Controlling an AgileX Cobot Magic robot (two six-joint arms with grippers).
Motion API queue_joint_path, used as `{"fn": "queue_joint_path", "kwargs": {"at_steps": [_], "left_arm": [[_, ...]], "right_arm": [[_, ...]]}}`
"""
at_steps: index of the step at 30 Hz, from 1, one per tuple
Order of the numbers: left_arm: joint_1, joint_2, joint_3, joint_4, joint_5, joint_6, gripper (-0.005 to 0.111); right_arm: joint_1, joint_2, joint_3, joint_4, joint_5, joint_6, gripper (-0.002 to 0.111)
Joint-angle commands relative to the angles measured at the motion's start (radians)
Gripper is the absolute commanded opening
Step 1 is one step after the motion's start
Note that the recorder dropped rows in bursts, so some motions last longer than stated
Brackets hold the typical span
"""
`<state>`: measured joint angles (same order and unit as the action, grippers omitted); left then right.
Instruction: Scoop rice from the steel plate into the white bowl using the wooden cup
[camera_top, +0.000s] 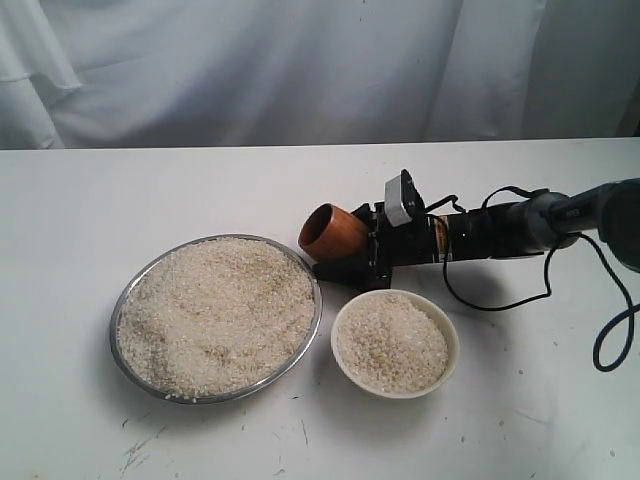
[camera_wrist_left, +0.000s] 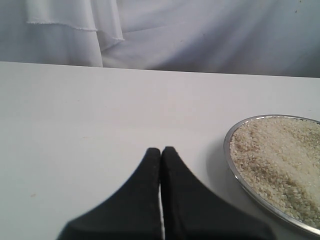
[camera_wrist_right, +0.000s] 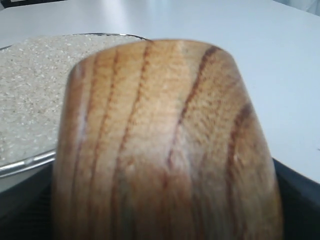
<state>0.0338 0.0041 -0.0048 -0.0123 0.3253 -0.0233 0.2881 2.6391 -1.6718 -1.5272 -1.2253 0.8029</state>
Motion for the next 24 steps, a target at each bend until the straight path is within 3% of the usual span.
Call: {"fn": "queue_joint_path", "kwargs": {"at_steps": [1,24], "left_arm": [[-0.003,-0.004,0.005,0.000,-0.006,0.000,0.000],[-0.003,-0.004,0.005,0.000,-0.006,0.000,0.000]], "right_arm": [[-0.010,-0.016,-0.001,-0.059,0.004,0.016,0.000],[-0.016,-0.027,-0.001,-0.031,0.004,0.058,0.000]]}}
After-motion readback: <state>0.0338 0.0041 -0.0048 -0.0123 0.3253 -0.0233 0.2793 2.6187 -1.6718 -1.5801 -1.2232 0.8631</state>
